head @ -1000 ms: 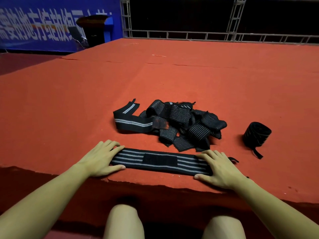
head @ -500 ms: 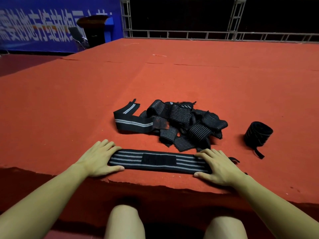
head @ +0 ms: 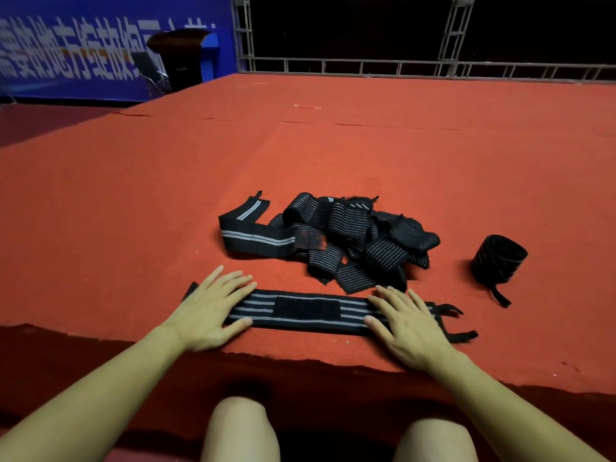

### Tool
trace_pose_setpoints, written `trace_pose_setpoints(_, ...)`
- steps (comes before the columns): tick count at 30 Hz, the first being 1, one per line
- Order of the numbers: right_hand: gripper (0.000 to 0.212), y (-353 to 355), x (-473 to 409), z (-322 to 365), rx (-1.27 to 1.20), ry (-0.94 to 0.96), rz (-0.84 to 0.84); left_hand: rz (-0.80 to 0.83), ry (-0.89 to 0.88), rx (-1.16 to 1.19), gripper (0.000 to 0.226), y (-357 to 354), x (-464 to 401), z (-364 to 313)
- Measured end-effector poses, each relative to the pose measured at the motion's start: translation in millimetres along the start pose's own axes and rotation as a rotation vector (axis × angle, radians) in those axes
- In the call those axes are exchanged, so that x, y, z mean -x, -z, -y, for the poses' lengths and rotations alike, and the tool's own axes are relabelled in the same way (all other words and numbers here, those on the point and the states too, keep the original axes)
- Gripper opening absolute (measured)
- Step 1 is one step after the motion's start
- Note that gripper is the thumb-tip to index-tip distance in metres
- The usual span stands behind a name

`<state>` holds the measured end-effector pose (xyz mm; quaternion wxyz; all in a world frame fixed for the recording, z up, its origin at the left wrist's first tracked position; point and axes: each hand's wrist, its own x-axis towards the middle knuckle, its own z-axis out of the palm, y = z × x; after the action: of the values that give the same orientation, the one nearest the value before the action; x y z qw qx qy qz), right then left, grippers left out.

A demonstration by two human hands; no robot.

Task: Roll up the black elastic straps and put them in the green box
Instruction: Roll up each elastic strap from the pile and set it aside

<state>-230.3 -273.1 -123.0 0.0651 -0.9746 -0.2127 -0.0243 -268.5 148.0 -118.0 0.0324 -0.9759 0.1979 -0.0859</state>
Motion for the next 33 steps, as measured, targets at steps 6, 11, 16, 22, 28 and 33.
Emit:
trace_pose_setpoints(6, 0.115, -20.0, -4.5, 21.9, -0.059, -0.149, 0.007, 0.032, 0.289, 0.275, 0.067, -21.7, -20.5, -30.2)
trace_pose_setpoints(11, 0.096, -15.3, -2.1, 24.7, -0.053, -0.176, 0.038, 0.074, 0.340, 0.300, 0.065, -26.4, -11.6, -13.9)
trace_pose_setpoints(16, 0.094, -14.8, 0.0, 25.2, -0.043, -0.193, 0.034, 0.147, 0.403, 0.396, 0.085, -24.1, -1.2, 5.3)
trace_pose_setpoints(22, 0.088, -18.8, 1.1, 18.1, -0.066, -0.235, 0.026, 0.157, 0.503, 0.305, 0.076, -24.1, -4.7, 3.2)
trace_pose_setpoints(28, 0.099, -15.4, 1.2, 20.3, -0.105, -0.235, 0.014, 0.142, 0.533, 0.275, 0.072, -20.8, -4.0, -3.1)
trace_pose_setpoints(33, 0.080, 11.9, -5.2, 21.1, 0.064, -0.142, 0.019, -0.073, 0.440, 0.268, 0.054, -7.8, -1.5, -12.4)
